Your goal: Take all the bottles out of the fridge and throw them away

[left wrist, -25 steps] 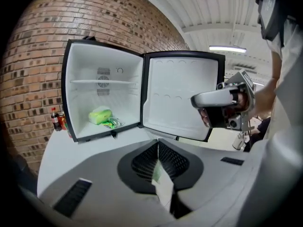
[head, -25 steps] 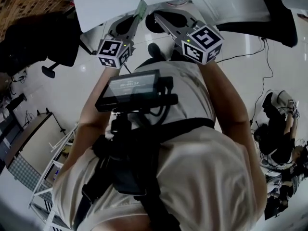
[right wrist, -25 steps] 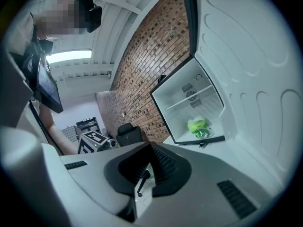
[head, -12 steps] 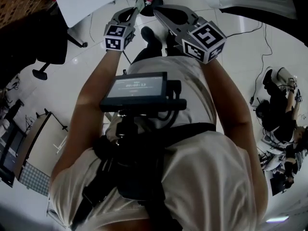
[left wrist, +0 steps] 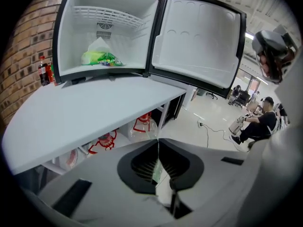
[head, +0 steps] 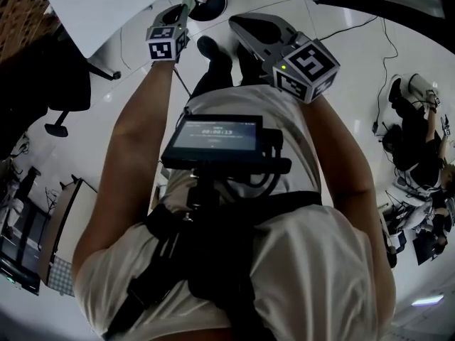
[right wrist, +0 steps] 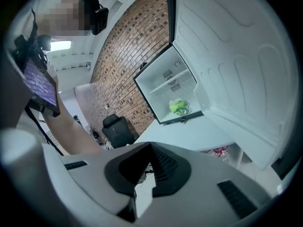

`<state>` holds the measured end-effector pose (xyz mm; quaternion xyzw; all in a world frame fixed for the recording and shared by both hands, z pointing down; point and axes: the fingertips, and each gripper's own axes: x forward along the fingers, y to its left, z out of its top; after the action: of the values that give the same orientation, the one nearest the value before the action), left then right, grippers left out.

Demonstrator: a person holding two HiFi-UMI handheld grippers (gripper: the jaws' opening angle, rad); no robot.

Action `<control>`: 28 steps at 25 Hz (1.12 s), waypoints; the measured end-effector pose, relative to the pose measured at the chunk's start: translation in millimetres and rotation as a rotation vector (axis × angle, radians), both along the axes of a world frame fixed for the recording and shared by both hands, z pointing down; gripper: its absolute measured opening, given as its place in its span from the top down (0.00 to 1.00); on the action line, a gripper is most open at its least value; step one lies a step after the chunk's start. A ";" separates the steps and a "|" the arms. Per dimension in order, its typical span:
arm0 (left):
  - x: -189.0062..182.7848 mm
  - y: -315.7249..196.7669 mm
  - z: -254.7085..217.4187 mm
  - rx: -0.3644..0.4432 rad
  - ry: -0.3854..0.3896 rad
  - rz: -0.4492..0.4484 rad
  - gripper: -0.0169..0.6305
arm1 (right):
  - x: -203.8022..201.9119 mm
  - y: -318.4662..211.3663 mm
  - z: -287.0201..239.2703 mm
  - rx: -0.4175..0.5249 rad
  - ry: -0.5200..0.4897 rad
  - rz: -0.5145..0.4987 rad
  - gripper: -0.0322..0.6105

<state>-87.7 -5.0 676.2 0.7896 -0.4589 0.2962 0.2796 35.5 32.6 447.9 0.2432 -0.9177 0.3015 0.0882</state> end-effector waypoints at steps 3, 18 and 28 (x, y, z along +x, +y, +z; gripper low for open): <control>4.1 -1.8 -1.5 0.004 -0.005 -0.009 0.93 | 1.8 3.2 -1.7 0.005 -0.001 0.007 0.95; 0.9 -2.7 0.2 0.020 -0.003 -0.022 0.88 | 2.4 3.1 3.4 0.011 -0.026 0.003 0.95; 3.2 -4.6 -23.6 0.058 0.011 0.010 0.88 | -11.8 -9.4 -5.0 0.027 -0.048 -0.036 0.95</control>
<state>-84.5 -9.6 652.7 0.8012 -0.4618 0.2800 0.2577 23.7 23.2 442.9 0.2206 -0.9278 0.2929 0.0683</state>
